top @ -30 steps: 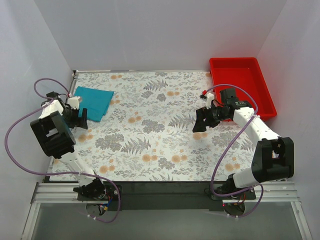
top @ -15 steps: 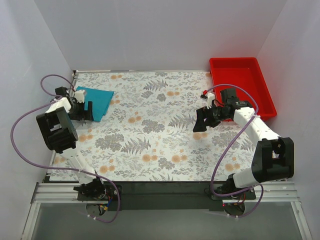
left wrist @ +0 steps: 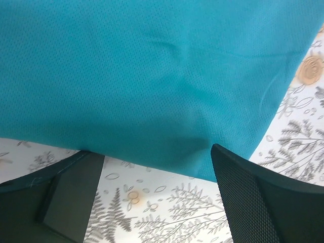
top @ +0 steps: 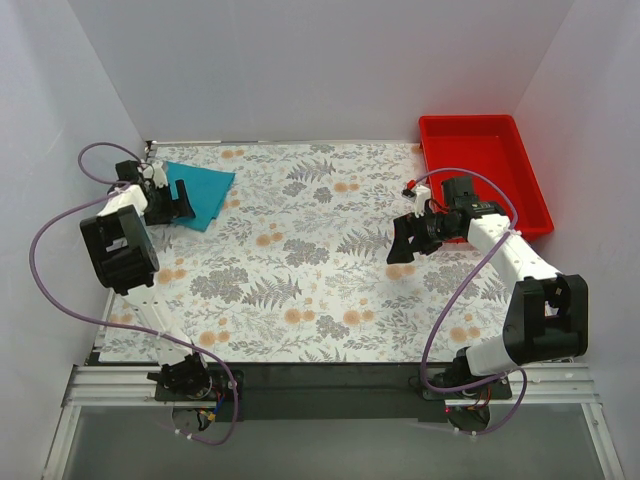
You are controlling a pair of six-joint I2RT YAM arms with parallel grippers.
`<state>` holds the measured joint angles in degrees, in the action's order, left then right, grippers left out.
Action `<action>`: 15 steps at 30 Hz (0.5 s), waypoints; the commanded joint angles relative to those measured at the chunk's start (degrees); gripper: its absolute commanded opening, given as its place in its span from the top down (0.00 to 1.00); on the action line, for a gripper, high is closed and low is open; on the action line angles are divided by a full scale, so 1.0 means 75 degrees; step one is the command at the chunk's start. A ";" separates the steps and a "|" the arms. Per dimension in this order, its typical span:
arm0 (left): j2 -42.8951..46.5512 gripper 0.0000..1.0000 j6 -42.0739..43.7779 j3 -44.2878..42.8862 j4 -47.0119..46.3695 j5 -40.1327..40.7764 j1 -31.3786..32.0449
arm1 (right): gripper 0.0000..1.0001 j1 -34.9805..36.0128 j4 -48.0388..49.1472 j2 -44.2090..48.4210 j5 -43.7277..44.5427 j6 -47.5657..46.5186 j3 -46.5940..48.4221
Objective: Fold and stack the t-shirts
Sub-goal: Neatly place the folded tshirt to the corner
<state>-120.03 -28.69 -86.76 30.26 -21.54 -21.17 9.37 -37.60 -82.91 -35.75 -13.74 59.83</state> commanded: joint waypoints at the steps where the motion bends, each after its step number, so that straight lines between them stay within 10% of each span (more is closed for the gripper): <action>1: -0.0368 0.15 -0.0558 0.0271 0.0232 -0.0386 0.0279 | 0.02 -0.0053 -0.0037 0.0016 0.0008 -0.0020 0.0143; 8: 0.0394 0.14 0.0846 -0.0172 0.0933 -0.1242 0.0033 | 0.02 -0.0077 -0.0013 0.0168 0.0020 -0.0032 -0.0032; 15: 0.0230 0.14 0.3566 -0.0983 0.2317 0.0479 0.0033 | 0.02 -0.0089 -0.0002 0.0274 -0.0015 -0.0043 -0.0056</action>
<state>-120.03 -12.73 -92.12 42.61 -23.97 -20.78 8.99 -37.60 -82.85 -35.68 -13.76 59.33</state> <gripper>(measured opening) 0.854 0.984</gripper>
